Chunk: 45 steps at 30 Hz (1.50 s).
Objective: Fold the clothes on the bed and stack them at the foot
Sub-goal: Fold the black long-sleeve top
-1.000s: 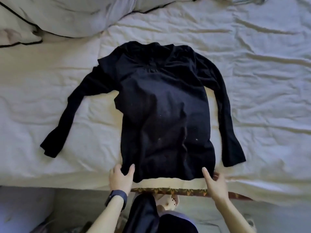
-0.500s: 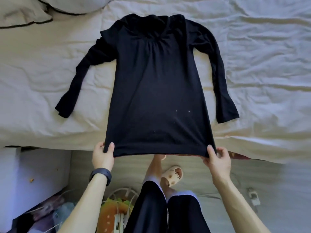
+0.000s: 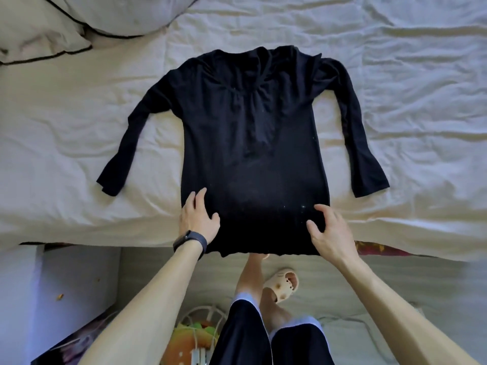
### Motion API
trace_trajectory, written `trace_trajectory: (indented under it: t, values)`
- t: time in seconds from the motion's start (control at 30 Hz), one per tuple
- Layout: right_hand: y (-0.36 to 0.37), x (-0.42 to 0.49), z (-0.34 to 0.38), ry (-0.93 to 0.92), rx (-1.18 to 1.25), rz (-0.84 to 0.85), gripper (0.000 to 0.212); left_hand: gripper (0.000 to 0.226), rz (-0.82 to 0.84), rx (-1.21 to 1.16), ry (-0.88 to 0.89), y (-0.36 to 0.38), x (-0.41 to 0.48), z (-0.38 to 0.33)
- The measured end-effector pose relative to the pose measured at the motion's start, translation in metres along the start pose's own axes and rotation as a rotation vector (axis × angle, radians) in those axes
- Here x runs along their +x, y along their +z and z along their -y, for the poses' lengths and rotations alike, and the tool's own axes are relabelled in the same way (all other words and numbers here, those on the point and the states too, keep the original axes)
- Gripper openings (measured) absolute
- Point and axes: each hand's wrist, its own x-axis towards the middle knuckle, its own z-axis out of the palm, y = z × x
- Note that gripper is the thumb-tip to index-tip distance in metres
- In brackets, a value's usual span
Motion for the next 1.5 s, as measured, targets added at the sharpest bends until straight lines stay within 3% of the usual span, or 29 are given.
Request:
trace_trajectory:
  t: [0.17,0.4,0.53,0.67,0.77,0.9,0.97,1.03,1.13,1.2,1.27,1.37,1.43,1.5]
  values:
    - [-0.031,0.087,0.075,-0.188,-0.050,-0.039,0.046,0.072,-0.101,0.154,0.237,-0.051,0.094,-0.045]
    - [-0.065,0.249,0.172,-0.309,-0.238,-0.176,0.048,0.070,-0.194,0.288,0.343,-0.120,0.259,-0.099]
    - [-0.070,0.330,0.211,-0.310,-0.250,-0.205,0.051,0.064,-0.241,0.303,0.387,-0.143,0.345,-0.126]
    - [-0.073,0.388,0.232,-0.190,-0.277,-0.147,0.059,0.062,-0.163,0.318,0.339,-0.155,0.401,-0.144]
    - [-0.082,0.416,0.231,-0.014,-0.322,-0.225,0.044,0.037,-0.157,0.159,0.321,-0.163,0.425,-0.151]
    - [-0.108,0.443,0.216,-0.001,-0.045,-0.599,0.029,0.019,-0.459,-0.168,0.405,-0.176,0.446,-0.164]
    - [-0.116,0.454,0.211,-0.044,-0.054,-0.609,0.026,0.019,-0.418,-0.024,0.421,-0.173,0.455,-0.171]
    - [-0.114,0.461,0.206,-0.075,-0.134,-0.482,0.031,0.024,-0.339,0.146,0.380,-0.161,0.458,-0.177]
    - [-0.098,0.433,0.205,-0.112,-0.094,-0.437,0.055,0.038,-0.487,0.192,0.291,-0.137,0.435,-0.187]
    - [-0.074,0.389,0.200,-0.254,-0.185,-0.529,0.057,0.052,-0.587,0.212,0.403,-0.115,0.400,-0.191]
    - [-0.041,0.337,0.190,-0.400,-0.283,-0.550,0.055,0.061,-0.545,0.180,0.613,-0.077,0.353,-0.194]
    - [-0.001,0.277,0.165,-0.439,-0.440,-0.351,0.058,0.068,-0.236,0.296,0.787,-0.014,0.290,-0.194]
    - [0.003,0.254,0.136,-0.311,-0.451,-0.271,0.063,0.067,-0.085,0.416,0.730,0.015,0.274,-0.191]
    - [-0.012,0.238,0.107,-0.093,-0.357,-0.344,0.070,0.066,-0.044,0.461,0.631,0.025,0.272,-0.192]
